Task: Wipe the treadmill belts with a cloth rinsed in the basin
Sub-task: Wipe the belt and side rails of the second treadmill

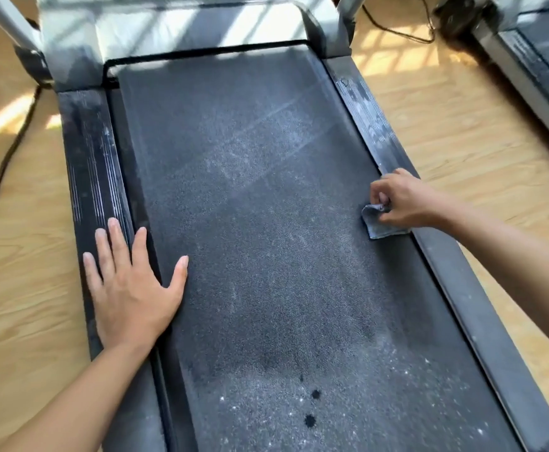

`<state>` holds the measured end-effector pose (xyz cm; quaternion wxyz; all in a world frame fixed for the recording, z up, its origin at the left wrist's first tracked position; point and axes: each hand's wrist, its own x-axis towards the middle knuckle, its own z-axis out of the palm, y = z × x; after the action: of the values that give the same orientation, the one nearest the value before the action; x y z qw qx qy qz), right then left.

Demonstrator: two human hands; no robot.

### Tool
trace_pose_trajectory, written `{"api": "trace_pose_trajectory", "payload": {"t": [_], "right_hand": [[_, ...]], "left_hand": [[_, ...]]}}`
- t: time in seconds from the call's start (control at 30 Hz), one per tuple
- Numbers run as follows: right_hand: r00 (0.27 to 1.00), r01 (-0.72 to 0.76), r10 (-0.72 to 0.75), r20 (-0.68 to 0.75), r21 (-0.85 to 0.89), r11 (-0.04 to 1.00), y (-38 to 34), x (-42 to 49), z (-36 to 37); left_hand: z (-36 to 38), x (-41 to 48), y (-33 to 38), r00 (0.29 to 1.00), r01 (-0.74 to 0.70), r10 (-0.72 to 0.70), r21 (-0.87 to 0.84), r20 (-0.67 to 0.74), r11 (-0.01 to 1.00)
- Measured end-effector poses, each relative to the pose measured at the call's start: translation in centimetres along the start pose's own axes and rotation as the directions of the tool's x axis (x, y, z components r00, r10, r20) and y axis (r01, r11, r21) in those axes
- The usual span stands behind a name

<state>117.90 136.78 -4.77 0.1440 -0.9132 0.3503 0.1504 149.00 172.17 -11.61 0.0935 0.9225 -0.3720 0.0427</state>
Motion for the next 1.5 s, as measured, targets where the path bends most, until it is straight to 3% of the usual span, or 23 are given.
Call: {"api": "trace_pose_trajectory", "payload": {"t": [0.1,0.2,0.3,0.37,0.43,0.5,0.6,0.67,0.77,0.83,1.0,1.07,1.13,1.27,1.4,1.5], "right_hand": [[0.989,0.0,0.019,-0.148,0.126,0.992,-1.5,0.5,-2.2],[0.892,-0.061,0.199,-0.406,0.328,0.943,-2.1,1.8,-4.6],[0.798,-0.035,0.183,-0.575,0.258,0.965,-2.8,3.0,-5.2],[0.859,-0.033,0.131,-0.494,0.202,0.979,-3.0,3.5,-4.0],[0.955,-0.027,0.068,-0.29,0.143,0.989,-3.1,3.7,-1.9],[0.98,-0.014,0.03,-0.195,0.083,0.996,-2.8,3.4,-0.5],[0.964,-0.076,0.098,-0.248,0.096,0.992,-2.1,3.5,-1.1],[0.947,-0.046,0.05,-0.319,0.021,0.999,-1.7,4.4,-1.3],[0.977,-0.003,-0.001,-0.213,-0.015,1.0,-2.0,6.0,0.8],[0.985,-0.069,0.076,-0.153,0.052,0.996,-2.3,6.8,2.9],[0.892,-0.319,0.351,-0.287,0.154,0.935,-5.7,8.5,4.9],[0.867,-0.353,0.39,-0.311,0.168,0.92,-8.5,9.5,4.6],[0.897,-0.29,0.318,-0.308,0.132,0.948,-12.9,10.8,4.2],[0.961,-0.002,0.006,-0.278,0.015,1.0,-25.4,13.7,4.6],[0.928,0.261,-0.282,-0.243,-0.116,0.958,-34.3,13.8,6.7],[0.882,0.389,-0.424,-0.205,-0.191,0.901,-34.2,12.8,7.7]], "left_hand": [[0.1,-0.1,-0.1,1.0,-0.006,0.006,-0.009,0.001,1.0],[0.1,0.1,-0.2,1.0,-0.002,0.002,-0.01,0.005,1.0],[0.2,0.0,-0.3,1.0,0.006,-0.006,-0.002,0.012,1.0],[0.2,0.0,-0.3,1.0,0.008,-0.008,0.001,0.022,1.0],[0.3,0.0,-0.3,1.0,0.01,-0.011,0.012,0.027,1.0],[0.3,0.1,-0.4,1.0,0.009,-0.009,0.015,0.023,1.0],[0.3,0.2,-0.2,1.0,-0.001,0.001,0.017,0.026,1.0],[0.2,0.2,-0.1,0.999,-0.001,0.0,0.037,0.043,0.999],[0.2,0.3,-0.2,0.999,0.0,-0.002,0.043,0.053,0.999],[0.1,0.4,-0.2,0.998,-0.002,0.0,0.046,0.064,0.999],[0.1,0.4,-0.2,0.997,0.009,-0.01,0.018,0.07,1.0],[0.1,0.4,-0.3,0.998,0.006,-0.007,0.009,0.07,1.0],[-0.1,0.5,-0.3,0.997,0.003,-0.003,0.003,0.08,1.0],[-0.6,0.6,-0.2,0.995,0.007,-0.006,-0.009,0.1,1.0],[-0.8,0.7,-0.3,0.995,0.017,-0.015,-0.024,0.096,1.0],[-0.6,0.7,-0.5,0.997,0.017,-0.014,-0.044,0.078,0.999]]}}
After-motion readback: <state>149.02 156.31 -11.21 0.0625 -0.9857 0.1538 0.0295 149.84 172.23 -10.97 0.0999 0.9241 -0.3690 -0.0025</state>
